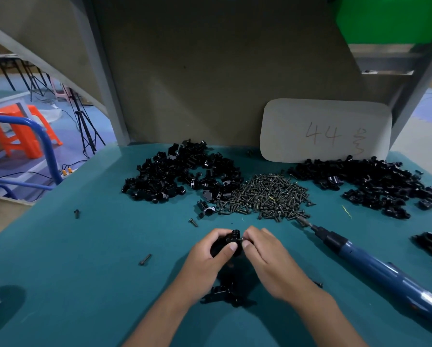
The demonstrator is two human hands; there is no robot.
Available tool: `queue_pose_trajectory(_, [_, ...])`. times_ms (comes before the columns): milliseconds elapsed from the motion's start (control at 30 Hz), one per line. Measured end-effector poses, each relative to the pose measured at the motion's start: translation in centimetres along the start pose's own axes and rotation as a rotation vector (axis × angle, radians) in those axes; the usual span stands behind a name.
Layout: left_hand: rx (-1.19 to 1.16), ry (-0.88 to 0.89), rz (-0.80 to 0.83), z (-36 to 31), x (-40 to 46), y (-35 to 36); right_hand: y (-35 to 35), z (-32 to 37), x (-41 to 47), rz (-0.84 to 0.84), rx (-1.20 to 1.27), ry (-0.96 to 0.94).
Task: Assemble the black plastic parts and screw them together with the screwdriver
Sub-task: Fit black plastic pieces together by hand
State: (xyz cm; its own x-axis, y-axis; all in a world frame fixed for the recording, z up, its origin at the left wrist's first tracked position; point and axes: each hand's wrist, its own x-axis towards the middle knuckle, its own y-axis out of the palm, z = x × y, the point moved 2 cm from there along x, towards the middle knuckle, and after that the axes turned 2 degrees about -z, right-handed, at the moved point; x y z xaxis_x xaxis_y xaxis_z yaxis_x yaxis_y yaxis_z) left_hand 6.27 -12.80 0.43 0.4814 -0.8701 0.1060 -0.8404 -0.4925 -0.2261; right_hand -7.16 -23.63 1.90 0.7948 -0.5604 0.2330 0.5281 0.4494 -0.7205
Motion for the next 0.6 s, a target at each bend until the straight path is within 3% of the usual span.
queue_pose_trajectory(167, [-0.017, 0.028, 0.028, -0.19, -0.08, 0.15, -0.16, 0.05, 0.24, 0.028, -0.043, -0.041])
queue_pose_trajectory(367, [0.001, 0.047, 0.051, -0.23, -0.12, 0.11, -0.26, -0.01, 0.14, 0.021, -0.052, 0.058])
queue_pose_trajectory(600, [0.000, 0.009, 0.034, -0.02, -0.11, 0.09, -0.77, -0.28, -0.15, 0.025, -0.135, -0.036])
